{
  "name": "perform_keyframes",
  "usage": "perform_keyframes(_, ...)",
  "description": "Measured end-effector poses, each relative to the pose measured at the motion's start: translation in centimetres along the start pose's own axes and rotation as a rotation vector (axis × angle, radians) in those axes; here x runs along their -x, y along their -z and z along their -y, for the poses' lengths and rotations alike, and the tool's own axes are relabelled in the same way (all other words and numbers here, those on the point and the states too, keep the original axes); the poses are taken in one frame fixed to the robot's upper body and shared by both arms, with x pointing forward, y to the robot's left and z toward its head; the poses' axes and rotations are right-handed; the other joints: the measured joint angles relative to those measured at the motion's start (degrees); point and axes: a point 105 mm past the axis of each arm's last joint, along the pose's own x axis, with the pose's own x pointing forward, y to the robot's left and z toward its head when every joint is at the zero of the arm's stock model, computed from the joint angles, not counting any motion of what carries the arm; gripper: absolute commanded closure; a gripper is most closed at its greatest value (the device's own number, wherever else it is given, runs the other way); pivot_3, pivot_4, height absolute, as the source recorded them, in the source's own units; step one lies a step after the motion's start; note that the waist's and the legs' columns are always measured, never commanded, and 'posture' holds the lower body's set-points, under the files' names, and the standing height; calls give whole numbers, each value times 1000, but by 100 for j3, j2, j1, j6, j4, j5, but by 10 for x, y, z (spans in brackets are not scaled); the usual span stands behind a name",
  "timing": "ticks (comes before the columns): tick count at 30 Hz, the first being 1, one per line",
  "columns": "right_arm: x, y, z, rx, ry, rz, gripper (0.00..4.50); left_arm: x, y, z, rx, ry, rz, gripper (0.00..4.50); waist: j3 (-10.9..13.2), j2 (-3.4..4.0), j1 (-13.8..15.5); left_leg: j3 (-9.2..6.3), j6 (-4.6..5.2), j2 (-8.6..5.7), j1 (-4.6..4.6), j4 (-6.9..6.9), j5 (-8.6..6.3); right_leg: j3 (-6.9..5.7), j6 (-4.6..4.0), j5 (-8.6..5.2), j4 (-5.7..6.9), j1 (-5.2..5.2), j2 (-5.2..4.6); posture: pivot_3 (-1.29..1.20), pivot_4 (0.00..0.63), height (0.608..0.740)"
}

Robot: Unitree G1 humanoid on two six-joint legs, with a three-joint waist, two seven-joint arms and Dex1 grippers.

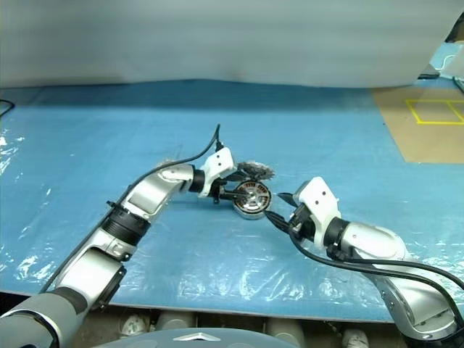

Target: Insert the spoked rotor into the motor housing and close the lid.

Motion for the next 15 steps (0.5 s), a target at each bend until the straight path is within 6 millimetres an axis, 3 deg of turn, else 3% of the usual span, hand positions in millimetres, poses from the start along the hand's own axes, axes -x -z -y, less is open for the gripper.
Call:
perform_keyframes(3,0,-1,-1,-1,1,6,1829,11,-25,4,25,56,151,1873,9,-7,-6,0,0,1,-3,-2,0,0,0,0,0,-6,1,0,150,740)
perform_keyframes(6,-2,-7,-3,-7,-23,28,1829,34,-43,18,-11,162,253,1873,10,-7,-25,1,-1,0,0,-7,0,2,-1,0,1,-9,3,0,150,740)
perform_keyframes(9,-5,-14,-4,4,-58,49,2441,49,-31,23,-9,209,230,1841,10,-4,-17,1,-1,1,10,-7,0,2,-1,0,1,-9,2,0,150,740)
perform_keyframes(11,-12,-17,-2,-12,-83,66,3130,54,-23,20,12,199,209,1841,13,-9,-15,1,0,1,16,0,0,1,-1,0,2,-7,0,0,150,740)
perform_keyframes(15,-32,3,1,-57,-139,31,4487,62,-17,7,28,127,204,1841,13,-9,-13,2,0,0,13,5,0,0,-2,0,2,-8,-1,0,150,740)
